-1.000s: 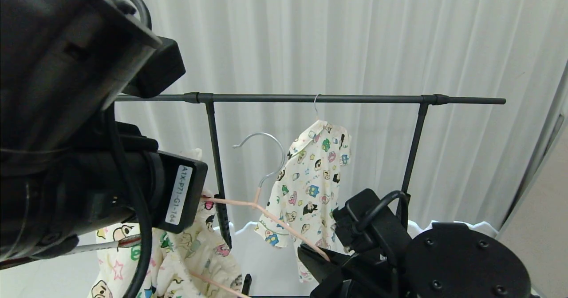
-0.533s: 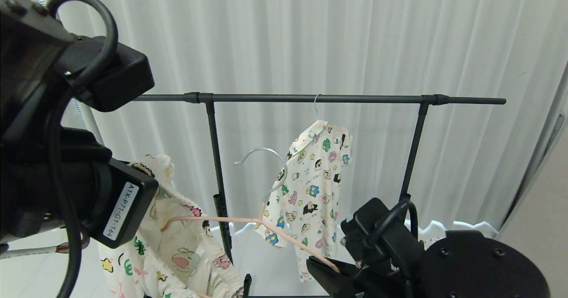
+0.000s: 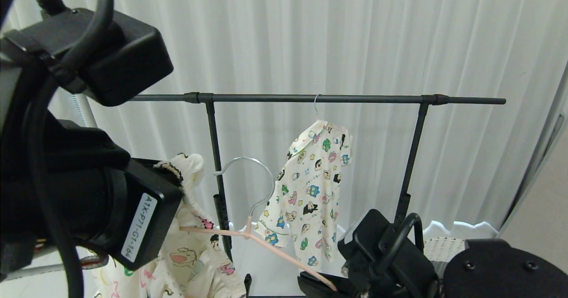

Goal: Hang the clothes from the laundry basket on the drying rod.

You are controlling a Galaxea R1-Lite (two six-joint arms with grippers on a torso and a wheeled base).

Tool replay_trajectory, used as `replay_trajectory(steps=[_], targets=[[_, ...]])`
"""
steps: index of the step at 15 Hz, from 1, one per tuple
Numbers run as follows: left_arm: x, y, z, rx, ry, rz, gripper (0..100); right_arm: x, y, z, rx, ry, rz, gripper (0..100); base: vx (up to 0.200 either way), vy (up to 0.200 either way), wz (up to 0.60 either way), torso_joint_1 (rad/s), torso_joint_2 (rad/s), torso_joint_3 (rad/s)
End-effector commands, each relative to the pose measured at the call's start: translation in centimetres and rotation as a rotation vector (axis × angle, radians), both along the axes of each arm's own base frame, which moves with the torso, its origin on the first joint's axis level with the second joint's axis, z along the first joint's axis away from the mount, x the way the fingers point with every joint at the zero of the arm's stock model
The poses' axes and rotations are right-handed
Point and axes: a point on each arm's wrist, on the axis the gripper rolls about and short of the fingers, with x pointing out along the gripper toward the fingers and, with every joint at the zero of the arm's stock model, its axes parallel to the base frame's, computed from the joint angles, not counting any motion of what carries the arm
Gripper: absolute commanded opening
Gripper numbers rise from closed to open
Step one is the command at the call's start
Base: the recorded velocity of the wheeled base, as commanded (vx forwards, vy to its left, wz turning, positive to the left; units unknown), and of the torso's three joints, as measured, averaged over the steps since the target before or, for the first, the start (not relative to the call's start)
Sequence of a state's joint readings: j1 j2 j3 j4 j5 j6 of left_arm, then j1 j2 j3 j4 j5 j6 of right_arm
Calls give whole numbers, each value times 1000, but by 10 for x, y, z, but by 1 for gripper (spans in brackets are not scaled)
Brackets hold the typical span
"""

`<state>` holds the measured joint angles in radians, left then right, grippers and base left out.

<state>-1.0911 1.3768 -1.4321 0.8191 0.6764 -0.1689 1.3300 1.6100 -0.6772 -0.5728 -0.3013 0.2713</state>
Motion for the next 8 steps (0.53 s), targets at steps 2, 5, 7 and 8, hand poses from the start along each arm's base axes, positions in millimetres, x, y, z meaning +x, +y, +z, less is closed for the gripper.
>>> replay_trajectory(steps=[2, 5, 7, 8], targets=[[-8, 2, -8, 30, 13, -42, 0, 0, -1, -2, -10, 1, -7, 0, 0, 0, 0, 0, 0, 0], [-6, 37, -14, 121, -10, 12, 0, 12, -38, 3, -27, -37, -62, 0, 0, 0, 0, 0, 0, 0], [-2, 44, -15, 139, -12, 43, 0, 13, -56, 13, -2, -67, -20, 0, 0, 0, 0, 0, 0, 0], [-1, 42, -15, 123, -6, 28, 0, 14, -59, 15, -1, -86, -6, 0, 0, 0, 0, 0, 0, 0]])
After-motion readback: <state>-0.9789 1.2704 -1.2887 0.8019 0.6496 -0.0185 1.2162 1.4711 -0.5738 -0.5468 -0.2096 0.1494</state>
